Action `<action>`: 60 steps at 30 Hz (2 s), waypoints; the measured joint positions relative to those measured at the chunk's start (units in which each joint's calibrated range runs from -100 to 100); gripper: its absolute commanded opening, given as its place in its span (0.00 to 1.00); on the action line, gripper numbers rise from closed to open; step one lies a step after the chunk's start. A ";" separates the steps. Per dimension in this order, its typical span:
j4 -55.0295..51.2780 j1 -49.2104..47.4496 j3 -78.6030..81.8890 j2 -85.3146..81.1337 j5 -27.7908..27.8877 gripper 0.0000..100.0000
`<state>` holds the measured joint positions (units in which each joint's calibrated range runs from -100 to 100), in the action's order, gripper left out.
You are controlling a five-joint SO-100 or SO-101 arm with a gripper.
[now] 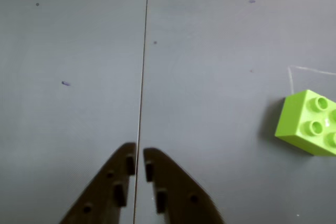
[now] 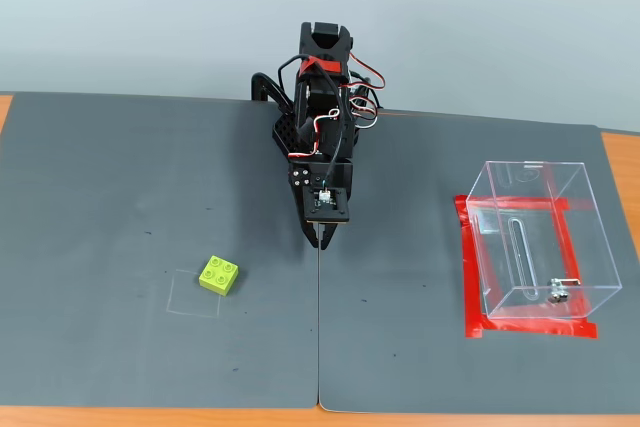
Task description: Pick the green lego block and place it into the transparent box
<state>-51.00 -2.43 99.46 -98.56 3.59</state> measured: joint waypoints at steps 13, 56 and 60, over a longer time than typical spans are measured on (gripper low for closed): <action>0.00 0.00 0.00 0.00 0.00 0.02; -0.87 17.91 -4.22 -0.08 -0.20 0.02; -0.95 20.78 -7.90 -0.08 -0.20 0.02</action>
<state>-51.95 18.35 91.56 -98.64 3.39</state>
